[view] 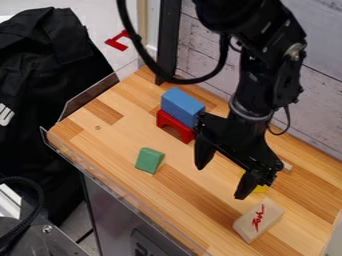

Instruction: Put the white rectangular on top of the tower

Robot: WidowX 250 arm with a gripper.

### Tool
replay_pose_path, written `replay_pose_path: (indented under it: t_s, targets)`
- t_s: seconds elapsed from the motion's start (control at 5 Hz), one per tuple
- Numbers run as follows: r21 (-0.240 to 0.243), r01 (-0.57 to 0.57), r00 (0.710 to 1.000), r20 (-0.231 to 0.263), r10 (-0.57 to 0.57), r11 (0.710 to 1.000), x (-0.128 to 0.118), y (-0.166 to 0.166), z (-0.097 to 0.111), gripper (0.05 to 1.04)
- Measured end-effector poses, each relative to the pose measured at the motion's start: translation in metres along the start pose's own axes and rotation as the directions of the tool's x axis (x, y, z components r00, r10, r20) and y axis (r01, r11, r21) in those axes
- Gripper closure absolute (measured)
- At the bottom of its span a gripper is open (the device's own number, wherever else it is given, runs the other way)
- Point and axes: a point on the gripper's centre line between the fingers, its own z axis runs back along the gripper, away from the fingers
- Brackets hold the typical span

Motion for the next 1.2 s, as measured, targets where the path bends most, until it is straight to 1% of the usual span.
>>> replay_pose_path:
  t_s: [0.2, 0.4, 0.6, 0.8, 1.2]
  targets:
    - [0.007, 0.002, 1.0, -0.03, -0.001, 1.0, -0.005, 0.0, -0.007, 0.083]
    - [0.006, 0.025, 0.999, -0.035, -0.025, 1.0, -0.011, -0.008, -0.01, 0.083]
    - [-0.008, 0.038, 0.998, -0.055, -0.039, 0.999, -0.014, -0.016, -0.014, 0.083]
    - [-0.016, 0.051, 0.997, -0.054, -0.052, 0.999, -0.015, -0.022, -0.016, 0.083]
    - [-0.027, 0.082, 0.993, -0.085, -0.084, 0.996, -0.02, -0.035, -0.036, 0.083]
